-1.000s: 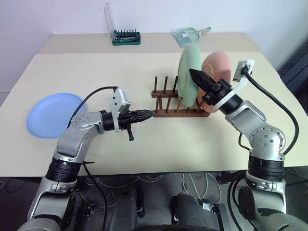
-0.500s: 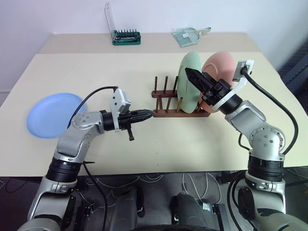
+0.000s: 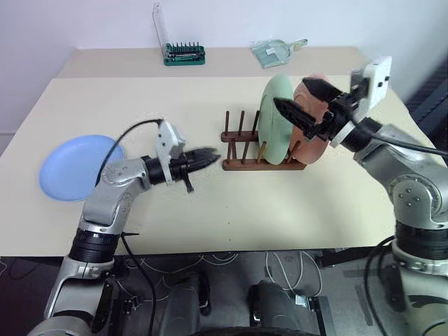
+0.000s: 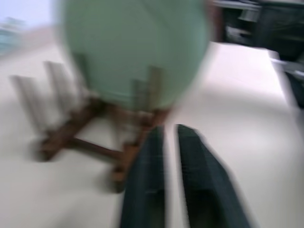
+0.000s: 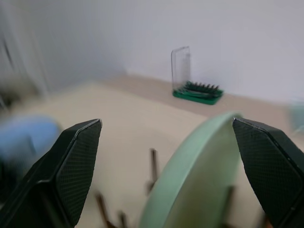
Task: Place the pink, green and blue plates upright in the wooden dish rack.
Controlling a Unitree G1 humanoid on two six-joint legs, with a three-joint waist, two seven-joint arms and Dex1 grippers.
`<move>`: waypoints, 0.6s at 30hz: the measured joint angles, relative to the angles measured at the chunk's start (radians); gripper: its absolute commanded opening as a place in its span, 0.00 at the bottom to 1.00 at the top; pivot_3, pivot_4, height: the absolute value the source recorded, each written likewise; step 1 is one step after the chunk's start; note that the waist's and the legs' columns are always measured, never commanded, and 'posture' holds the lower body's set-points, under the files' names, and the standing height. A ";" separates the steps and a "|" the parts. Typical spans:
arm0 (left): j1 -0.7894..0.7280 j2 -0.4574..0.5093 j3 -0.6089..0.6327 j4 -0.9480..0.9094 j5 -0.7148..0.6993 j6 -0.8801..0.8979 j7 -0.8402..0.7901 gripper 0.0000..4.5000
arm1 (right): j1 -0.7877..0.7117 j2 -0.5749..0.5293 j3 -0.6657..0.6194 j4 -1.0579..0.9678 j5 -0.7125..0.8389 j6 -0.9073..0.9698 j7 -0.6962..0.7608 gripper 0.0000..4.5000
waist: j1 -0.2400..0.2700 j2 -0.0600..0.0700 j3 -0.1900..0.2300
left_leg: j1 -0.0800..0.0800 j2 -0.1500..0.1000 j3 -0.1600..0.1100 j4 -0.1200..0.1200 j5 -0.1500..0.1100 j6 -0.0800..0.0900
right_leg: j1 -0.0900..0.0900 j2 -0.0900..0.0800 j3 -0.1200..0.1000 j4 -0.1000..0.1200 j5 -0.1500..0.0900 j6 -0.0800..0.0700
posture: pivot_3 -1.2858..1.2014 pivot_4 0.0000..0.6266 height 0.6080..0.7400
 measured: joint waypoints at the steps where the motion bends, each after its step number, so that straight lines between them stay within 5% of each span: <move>1: -0.020 -0.001 0.035 0.020 0.005 0.000 0.048 0.61 | -0.026 -0.007 0.030 -0.009 -0.038 -0.025 0.027 1.00 | -0.004 0.000 0.000 | 0.000 0.000 0.000 0.000 0.000 0.000 | 0.000 0.000 0.000 0.000 0.000 0.000 | 0.52 0.24 0.94; 4: -0.053 0.015 0.124 0.049 0.017 0.005 0.162 0.95 | -0.074 -0.010 0.125 -0.011 -0.154 -0.089 0.082 1.00 | -0.006 0.000 0.000 | 0.000 0.000 0.000 0.000 0.000 -0.001 | 0.000 0.000 0.000 0.000 0.000 0.000 | 0.52 0.24 0.94; 5: -0.058 0.029 0.149 0.064 0.022 0.009 0.194 0.98 | -0.077 -0.010 0.157 -0.009 -0.191 -0.109 0.099 1.00 | -0.005 -0.001 0.000 | 0.000 0.000 0.000 0.000 0.000 -0.001 | 0.000 0.000 0.000 0.000 0.000 0.000 | 0.52 0.24 0.94; 12: -0.067 0.227 0.332 0.241 0.186 0.213 0.579 0.98 | -0.094 0.051 0.269 0.070 -0.348 -0.217 0.185 1.00 | -0.001 -0.004 0.002 | 0.000 0.000 0.001 0.000 0.000 -0.001 | -0.001 0.000 0.000 0.000 0.000 0.000 | 0.52 0.24 0.94; 18: -0.018 0.236 0.457 0.239 0.201 0.389 0.726 0.98 | -0.094 0.119 0.293 0.123 -0.391 -0.262 0.225 1.00 | 0.009 -0.008 0.002 | 0.000 -0.001 0.000 0.000 0.000 -0.001 | 0.000 -0.001 -0.001 0.000 0.000 0.000 | 0.52 0.24 0.94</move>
